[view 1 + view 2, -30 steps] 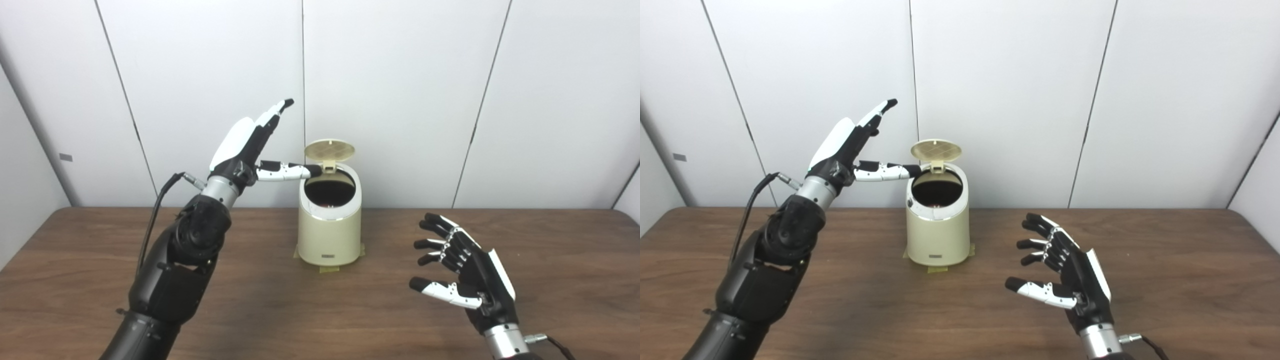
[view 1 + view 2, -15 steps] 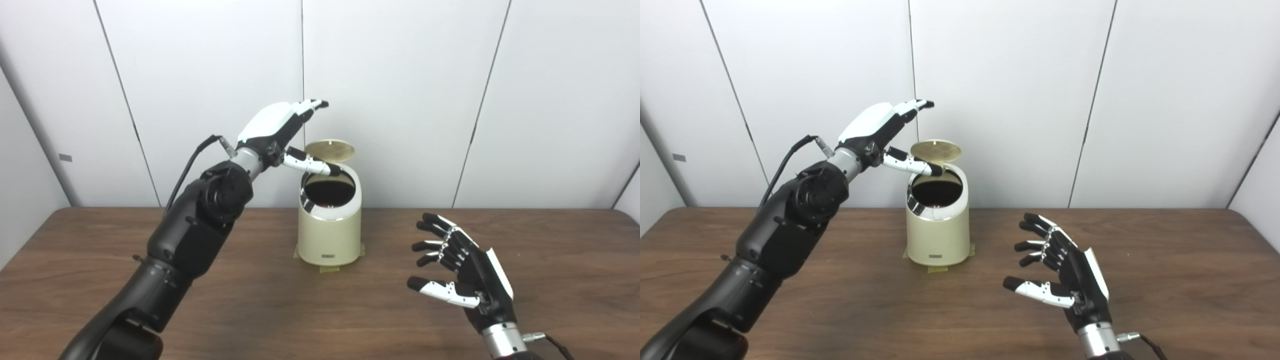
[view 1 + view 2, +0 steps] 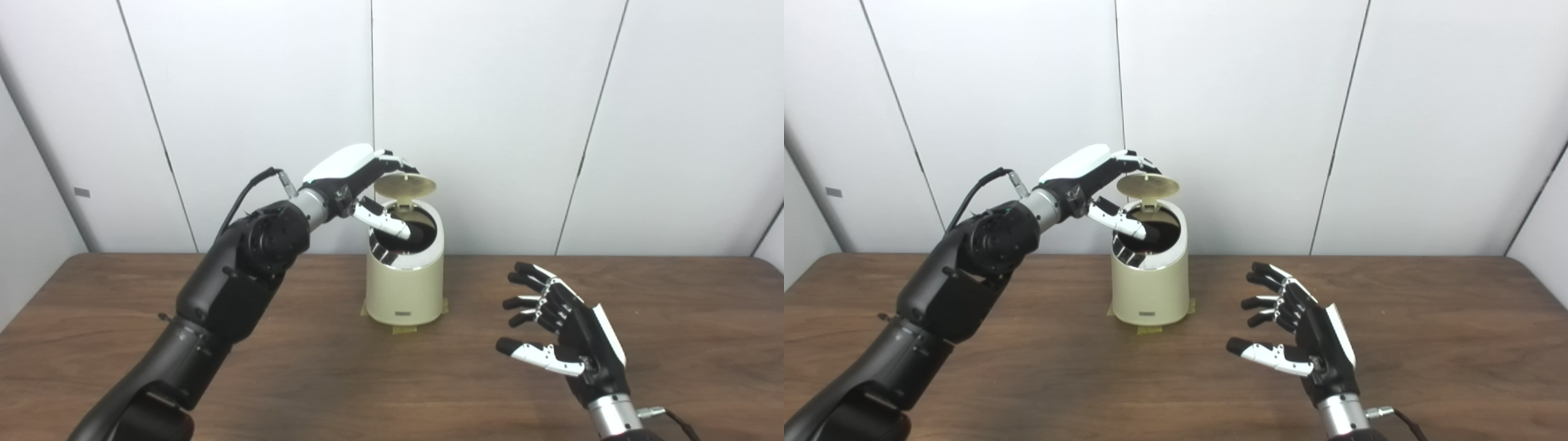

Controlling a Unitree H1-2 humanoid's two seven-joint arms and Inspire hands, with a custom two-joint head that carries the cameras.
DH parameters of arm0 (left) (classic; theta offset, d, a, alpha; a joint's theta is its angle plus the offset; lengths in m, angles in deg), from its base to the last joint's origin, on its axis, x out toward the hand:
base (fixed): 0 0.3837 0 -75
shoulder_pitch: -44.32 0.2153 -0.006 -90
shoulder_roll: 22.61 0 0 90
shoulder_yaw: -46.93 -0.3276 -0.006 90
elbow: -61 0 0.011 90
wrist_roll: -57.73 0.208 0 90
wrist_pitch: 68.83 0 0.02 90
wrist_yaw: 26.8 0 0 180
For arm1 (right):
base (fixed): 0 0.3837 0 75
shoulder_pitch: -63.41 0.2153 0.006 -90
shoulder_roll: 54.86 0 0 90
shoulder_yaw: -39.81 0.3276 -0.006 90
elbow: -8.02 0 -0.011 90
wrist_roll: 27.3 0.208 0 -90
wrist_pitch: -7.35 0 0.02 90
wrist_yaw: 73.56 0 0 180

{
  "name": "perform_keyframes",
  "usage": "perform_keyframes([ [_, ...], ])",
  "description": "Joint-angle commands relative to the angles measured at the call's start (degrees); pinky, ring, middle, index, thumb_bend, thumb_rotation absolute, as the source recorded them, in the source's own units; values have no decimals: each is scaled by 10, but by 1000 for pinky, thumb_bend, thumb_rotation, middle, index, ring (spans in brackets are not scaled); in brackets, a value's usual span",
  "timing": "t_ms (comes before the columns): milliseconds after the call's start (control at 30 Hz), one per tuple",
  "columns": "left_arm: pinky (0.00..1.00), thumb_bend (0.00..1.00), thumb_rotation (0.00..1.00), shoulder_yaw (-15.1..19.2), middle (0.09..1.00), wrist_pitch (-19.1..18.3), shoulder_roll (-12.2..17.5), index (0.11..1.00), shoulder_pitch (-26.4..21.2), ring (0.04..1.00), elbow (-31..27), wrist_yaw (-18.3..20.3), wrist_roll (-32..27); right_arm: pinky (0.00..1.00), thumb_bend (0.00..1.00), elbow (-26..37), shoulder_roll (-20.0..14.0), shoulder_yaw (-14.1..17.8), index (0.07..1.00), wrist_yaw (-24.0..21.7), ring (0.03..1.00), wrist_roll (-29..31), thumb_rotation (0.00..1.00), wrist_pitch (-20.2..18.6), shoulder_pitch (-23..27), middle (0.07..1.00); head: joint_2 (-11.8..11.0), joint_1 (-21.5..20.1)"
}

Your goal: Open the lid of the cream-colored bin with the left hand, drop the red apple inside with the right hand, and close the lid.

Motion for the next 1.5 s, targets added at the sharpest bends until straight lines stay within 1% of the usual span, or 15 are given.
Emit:
perform_keyframes([
  [0,1000,1000,416,4,909,-2,16,811,-33,1000,-24,4,8,492,763,23,0,-1,778,5,628,-2,211,3,21,783,0,0],
  [233,1000,1000,393,9,917,-2,26,820,-27,1000,-55,33,-3,507,762,22,5,-1,774,13,627,-12,234,6,21,781,3,-3],
  [367,1000,1000,397,9,914,-12,34,812,-24,1000,-74,55,1,513,755,23,7,1,767,15,624,-11,226,2,22,777,4,-2],
  [500,1000,1000,430,-1,874,-2,48,802,-21,1000,-90,63,17,508,759,25,8,-1,768,15,622,-12,229,1,22,777,6,-4],
  [633,1000,1000,440,-5,843,2,58,791,-15,1000,-103,71,21,513,754,29,8,-3,772,16,625,-14,235,-2,22,781,7,-4],
  [767,1000,1000,420,-5,835,10,63,784,-3,1000,-114,70,25,510,759,30,11,-4,771,19,619,-17,236,-4,23,780,9,-5],
  [867,1000,1000,453,-8,832,23,67,787,7,1000,-112,66,34,505,756,28,10,-5,771,20,615,-19,235,-3,24,779,9,-6],
  [1000,1000,1000,460,-9,831,32,69,787,18,1000,-108,65,41,499,747,32,12,-7,769,22,612,-23,226,-7,24,777,10,-7],
  [1167,1000,1000,451,-9,828,44,66,786,30,1000,-103,61,46,501,743,39,14,-9,769,26,607,-28,212,-14,23,771,11,-9],
  [1267,1000,1000,445,-8,829,43,63,788,35,1000,-105,63,44,502,749,43,15,-8,769,25,607,-26,221,-19,22,774,13,-10],
  [1367,1000,1000,440,-11,820,53,59,790,45,1000,-107,57,46,500,751,43,15,-8,768,23,608,-22,221,-18,22,779,14,-11],
  [1467,1000,1000,448,-16,835,63,56,813,57,1000,-113,51,54,506,752,47,16,-8,771,20,613,-13,214,-23,21,781,16,-11],
])
